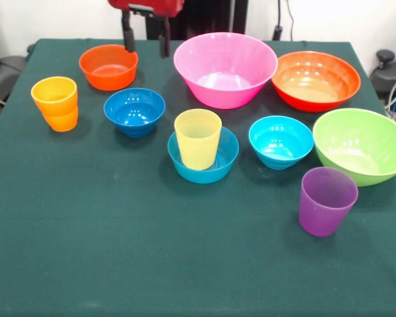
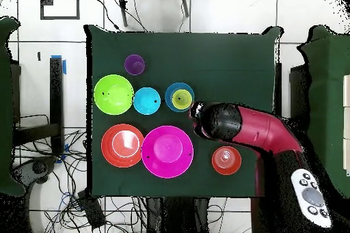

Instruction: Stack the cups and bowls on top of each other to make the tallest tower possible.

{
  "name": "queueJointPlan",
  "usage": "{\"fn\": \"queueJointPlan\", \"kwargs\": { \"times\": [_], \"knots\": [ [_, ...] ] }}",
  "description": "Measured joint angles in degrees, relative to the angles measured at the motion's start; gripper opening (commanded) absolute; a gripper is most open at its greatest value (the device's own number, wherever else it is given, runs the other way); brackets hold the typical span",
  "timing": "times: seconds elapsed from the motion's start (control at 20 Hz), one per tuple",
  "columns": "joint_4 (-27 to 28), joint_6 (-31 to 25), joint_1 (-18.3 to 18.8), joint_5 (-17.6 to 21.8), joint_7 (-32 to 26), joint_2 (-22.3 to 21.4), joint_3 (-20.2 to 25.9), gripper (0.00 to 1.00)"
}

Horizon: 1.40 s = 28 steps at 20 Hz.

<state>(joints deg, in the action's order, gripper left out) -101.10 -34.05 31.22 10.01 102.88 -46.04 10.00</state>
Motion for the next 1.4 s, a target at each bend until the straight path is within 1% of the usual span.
{"fn": "queueJointPlan", "kwargs": {
  "times": [0.1, 0.15, 0.3, 0.45, 0.7, 0.95, 1.2, 1.4],
  "knots": [
    [0.0, 0.0, 1.0, 0.3, 0.0, -0.2, 0.6, 1.0],
    [0.0, 0.0, 2.2, 0.9, 0.0, -0.3, 1.5, 1.0],
    [-0.1, 0.0, 4.0, 2.5, 0.0, -0.3, 2.6, 1.0],
    [-0.2, 1.0, 5.5, 5.3, 0.0, -0.3, 3.4, 1.0],
    [-1.2, 3.2, 6.1, 7.9, 0.0, -0.3, 4.4, 1.0],
    [-3.9, 5.9, 6.0, 10.7, 0.0, -0.2, 5.4, 1.0],
    [-5.5, 7.6, 5.6, 12.3, 0.0, 0.5, 5.4, 1.0],
    [-6.0, 7.9, 5.1, 13.0, 0.0, 1.2, 5.4, 1.0]
  ]
}}
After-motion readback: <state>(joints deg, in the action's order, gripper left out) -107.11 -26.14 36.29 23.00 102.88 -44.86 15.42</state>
